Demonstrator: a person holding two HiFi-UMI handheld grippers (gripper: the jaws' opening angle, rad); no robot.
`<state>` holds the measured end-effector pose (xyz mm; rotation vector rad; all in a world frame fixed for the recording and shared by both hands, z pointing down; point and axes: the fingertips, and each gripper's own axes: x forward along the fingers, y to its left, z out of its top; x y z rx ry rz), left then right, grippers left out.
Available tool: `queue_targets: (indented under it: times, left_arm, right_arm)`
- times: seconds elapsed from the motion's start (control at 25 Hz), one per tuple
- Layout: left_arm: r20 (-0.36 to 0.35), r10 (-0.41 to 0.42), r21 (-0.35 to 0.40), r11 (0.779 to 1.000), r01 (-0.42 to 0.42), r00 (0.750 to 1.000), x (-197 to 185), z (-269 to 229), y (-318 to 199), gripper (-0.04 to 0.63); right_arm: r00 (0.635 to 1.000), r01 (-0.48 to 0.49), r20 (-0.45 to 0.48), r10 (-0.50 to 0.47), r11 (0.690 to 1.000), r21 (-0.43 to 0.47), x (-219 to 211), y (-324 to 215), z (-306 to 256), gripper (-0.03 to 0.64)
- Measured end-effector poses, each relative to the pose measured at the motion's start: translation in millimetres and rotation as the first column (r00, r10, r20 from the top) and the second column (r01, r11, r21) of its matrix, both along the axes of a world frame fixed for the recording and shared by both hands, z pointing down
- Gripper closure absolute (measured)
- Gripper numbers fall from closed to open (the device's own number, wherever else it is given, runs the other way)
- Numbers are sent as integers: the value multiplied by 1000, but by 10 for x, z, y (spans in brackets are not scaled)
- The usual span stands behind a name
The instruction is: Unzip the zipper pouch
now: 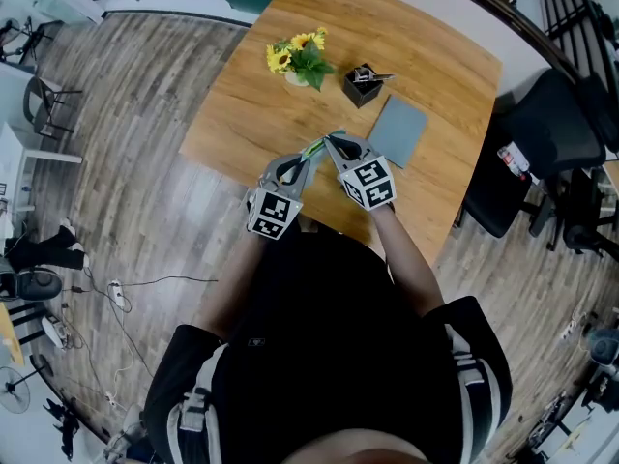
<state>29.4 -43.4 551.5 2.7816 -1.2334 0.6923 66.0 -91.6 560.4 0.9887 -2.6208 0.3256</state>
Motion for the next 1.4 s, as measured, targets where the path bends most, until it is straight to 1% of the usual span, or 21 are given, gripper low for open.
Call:
queue_targets:
  times: [0.64, 1.16, 1.4]
  left_arm:
    - [4, 7, -1, 1000, -7, 1000, 36, 3, 34, 589]
    - [-1, 10, -2, 1000, -10, 1000, 49, -14, 51, 589]
    - [-10, 13, -6, 1000, -13, 1000, 55, -6, 64, 589]
  right_arm:
    - [999, -28, 17, 29, 1000, -13, 97, -23, 75, 611]
    - [999, -38, 4, 38, 999, -12, 146, -38, 92, 611]
    - [999, -37, -17, 37, 999, 2, 144, -25, 102, 611]
